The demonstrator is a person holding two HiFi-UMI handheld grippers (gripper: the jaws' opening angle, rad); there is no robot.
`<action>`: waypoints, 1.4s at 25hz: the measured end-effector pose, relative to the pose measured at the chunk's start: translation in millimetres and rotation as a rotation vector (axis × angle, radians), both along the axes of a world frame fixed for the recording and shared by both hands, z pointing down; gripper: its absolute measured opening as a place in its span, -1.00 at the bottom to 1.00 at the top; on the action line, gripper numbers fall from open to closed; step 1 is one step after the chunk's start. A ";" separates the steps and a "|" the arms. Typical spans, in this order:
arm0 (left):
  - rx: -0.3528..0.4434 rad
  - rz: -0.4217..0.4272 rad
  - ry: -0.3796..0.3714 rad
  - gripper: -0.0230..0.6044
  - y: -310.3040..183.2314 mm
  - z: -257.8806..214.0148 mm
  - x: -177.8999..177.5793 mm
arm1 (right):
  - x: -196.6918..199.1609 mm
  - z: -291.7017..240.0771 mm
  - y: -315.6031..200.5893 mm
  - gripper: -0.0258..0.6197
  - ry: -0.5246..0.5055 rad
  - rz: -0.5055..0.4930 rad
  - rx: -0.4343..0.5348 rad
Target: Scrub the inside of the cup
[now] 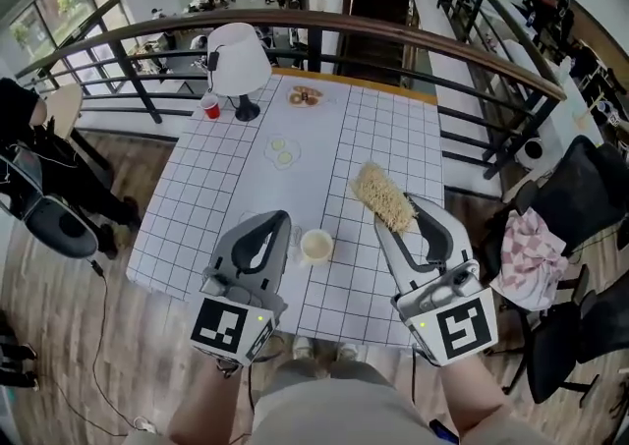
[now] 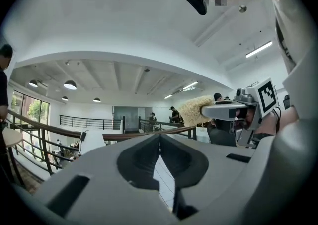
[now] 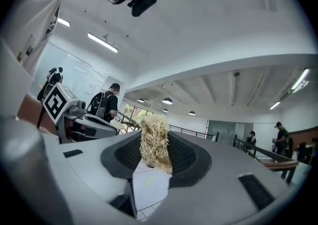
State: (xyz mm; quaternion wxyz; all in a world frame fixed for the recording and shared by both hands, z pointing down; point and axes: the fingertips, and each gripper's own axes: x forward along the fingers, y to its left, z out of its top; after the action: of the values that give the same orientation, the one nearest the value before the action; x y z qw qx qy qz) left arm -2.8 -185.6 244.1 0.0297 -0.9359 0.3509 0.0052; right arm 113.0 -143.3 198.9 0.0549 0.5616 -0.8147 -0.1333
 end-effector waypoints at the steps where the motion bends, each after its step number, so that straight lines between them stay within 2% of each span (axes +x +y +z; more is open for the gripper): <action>1: 0.019 -0.002 0.010 -0.88 2.8 -9.5 -1.4 | -0.5 -9.3 4.8 -0.51 -0.002 0.000 0.022; 7: 0.116 0.002 0.046 -0.88 19.0 -51.9 -10.0 | -2.6 -56.8 36.1 -0.51 -0.041 -0.016 0.081; 13: 0.207 0.005 0.060 -0.88 35.9 -68.5 -15.6 | -1.4 -73.0 49.8 -0.51 -0.054 0.006 0.143; 19: 0.188 0.030 0.057 -0.88 41.2 -55.9 -8.9 | 9.4 -72.9 52.5 -0.51 -0.067 0.046 0.154; 21: 0.164 0.041 0.045 -0.88 41.7 -48.9 -5.5 | 13.2 -68.6 53.2 -0.51 -0.079 0.057 0.145; 24: 0.119 0.066 0.068 -0.88 40.1 -41.1 -2.1 | 13.0 -54.8 53.7 -0.51 -0.087 0.062 0.117; 28: 0.118 0.067 0.033 -0.88 46.2 -31.3 0.9 | 10.4 -34.3 57.7 -0.51 -0.090 0.068 0.078; 35: 0.037 0.075 -0.010 -0.88 61.0 -4.2 4.9 | 10.3 -3.0 67.3 -0.51 -0.111 0.078 0.003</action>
State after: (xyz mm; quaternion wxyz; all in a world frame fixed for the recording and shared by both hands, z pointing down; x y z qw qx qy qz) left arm 2.1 -124.7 239.9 0.0486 -0.9477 0.3154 0.0079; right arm 123.3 -76.0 195.9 0.0138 0.5994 -0.7939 -0.1010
